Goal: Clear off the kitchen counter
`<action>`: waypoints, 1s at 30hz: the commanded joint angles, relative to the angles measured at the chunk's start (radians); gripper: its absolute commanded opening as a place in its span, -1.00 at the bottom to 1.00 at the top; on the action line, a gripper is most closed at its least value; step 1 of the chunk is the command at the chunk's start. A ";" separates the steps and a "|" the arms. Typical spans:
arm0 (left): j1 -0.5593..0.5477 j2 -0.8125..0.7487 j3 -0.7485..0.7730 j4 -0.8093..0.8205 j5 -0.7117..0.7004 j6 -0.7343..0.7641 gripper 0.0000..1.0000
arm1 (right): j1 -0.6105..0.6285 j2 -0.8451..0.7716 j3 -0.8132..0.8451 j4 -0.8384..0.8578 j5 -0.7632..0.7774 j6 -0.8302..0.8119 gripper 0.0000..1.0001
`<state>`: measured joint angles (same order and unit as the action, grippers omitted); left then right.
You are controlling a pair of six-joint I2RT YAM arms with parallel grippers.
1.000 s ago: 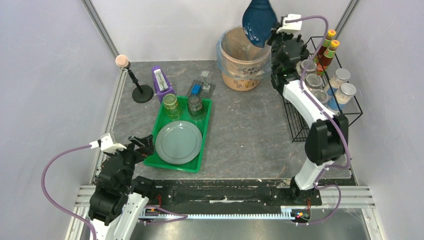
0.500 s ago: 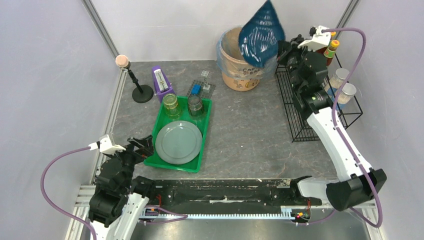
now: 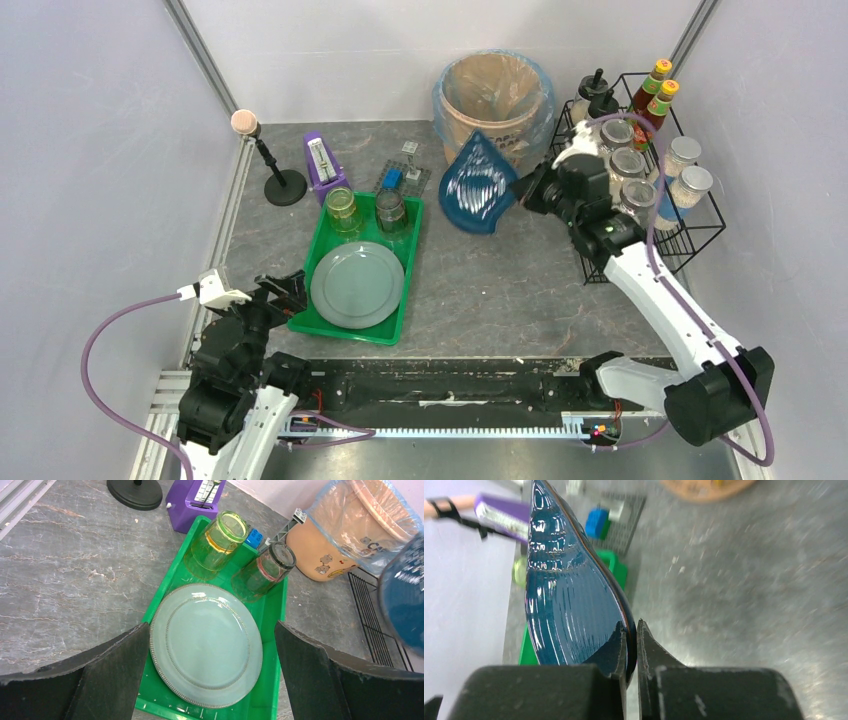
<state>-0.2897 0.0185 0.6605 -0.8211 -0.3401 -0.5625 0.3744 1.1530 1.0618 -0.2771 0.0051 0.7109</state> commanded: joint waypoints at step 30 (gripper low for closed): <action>-0.002 -0.009 -0.008 0.020 -0.013 0.004 0.98 | 0.548 0.666 0.125 0.518 0.035 0.387 -1.00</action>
<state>-0.2897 0.0185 0.6548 -0.8215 -0.3405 -0.5625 0.9035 1.7809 1.0924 0.0975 0.0307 1.0458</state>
